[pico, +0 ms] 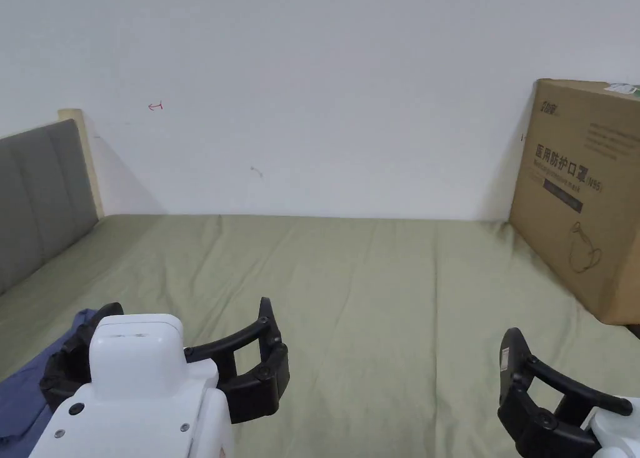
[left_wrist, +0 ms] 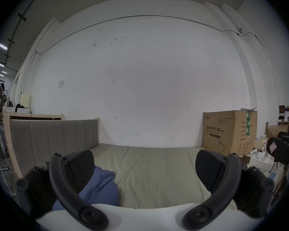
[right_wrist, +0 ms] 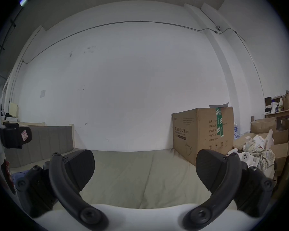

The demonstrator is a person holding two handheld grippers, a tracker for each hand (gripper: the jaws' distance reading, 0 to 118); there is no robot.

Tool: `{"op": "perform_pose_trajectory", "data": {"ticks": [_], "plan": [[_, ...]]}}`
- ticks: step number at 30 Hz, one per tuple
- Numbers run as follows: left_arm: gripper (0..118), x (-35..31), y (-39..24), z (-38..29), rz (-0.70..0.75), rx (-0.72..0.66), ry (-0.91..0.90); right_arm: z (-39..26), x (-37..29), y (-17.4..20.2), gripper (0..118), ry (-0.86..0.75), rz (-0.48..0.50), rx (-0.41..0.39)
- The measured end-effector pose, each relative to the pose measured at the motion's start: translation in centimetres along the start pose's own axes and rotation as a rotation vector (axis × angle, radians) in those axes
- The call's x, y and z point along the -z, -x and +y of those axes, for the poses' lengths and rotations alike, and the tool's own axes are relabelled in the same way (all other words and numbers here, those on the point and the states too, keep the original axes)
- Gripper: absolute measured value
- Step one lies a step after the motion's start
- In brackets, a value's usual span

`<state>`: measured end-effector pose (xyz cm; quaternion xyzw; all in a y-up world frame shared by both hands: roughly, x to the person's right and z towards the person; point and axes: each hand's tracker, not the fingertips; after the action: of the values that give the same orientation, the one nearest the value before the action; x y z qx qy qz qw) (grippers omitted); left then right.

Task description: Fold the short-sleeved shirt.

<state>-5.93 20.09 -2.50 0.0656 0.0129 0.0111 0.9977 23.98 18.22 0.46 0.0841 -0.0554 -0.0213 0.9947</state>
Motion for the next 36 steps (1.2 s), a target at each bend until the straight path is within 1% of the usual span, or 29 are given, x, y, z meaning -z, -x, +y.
{"op": "perform_pose_trajectory", "data": {"ticks": [2, 7, 12, 17, 25, 29, 31, 33, 36], "plan": [[118, 0.0, 0.0, -0.1, -0.001, -0.004, 0.005, 0.1, 0.0, -0.1, 118, 0.002, -0.017, -0.01], [118, -0.1, -0.3, 0.0, -0.009, 0.0, 0.007, -0.1, 0.0, -0.3, 118, 0.016, -0.013, -0.001], [118, -0.4, -0.8, -0.2, -0.009, 0.037, -0.02, -0.4, -0.1, 0.0, 118, 0.017, -0.004, -0.027], [118, -0.5, -1.1, -0.1, -0.028, 0.065, -0.022, -0.4, -0.3, 0.2, 118, 0.019, 0.012, -0.03], [118, -0.3, -1.3, 0.1, -0.048, 0.042, -0.008, -0.4, -0.3, 0.2, 118, 0.025, 0.021, -0.037], [118, -0.3, -1.2, 0.1, -0.059, 0.032, -0.011, -0.6, -0.3, 0.3, 118, 0.009, 0.011, -0.062], [118, -0.3, -1.1, 0.1, -0.071, 0.018, -0.008, -0.6, -0.2, 0.2, 118, 0.013, 0.046, -0.061], [118, -0.2, -1.1, 0.1, -0.065, 0.017, -0.003, -0.6, 0.0, 0.4, 118, 0.03, 0.058, -0.071], [118, 0.0, -1.1, 0.1, -0.056, 0.016, -0.002, -0.8, 0.0, 0.6, 118, 0.029, 0.036, -0.092]]}}
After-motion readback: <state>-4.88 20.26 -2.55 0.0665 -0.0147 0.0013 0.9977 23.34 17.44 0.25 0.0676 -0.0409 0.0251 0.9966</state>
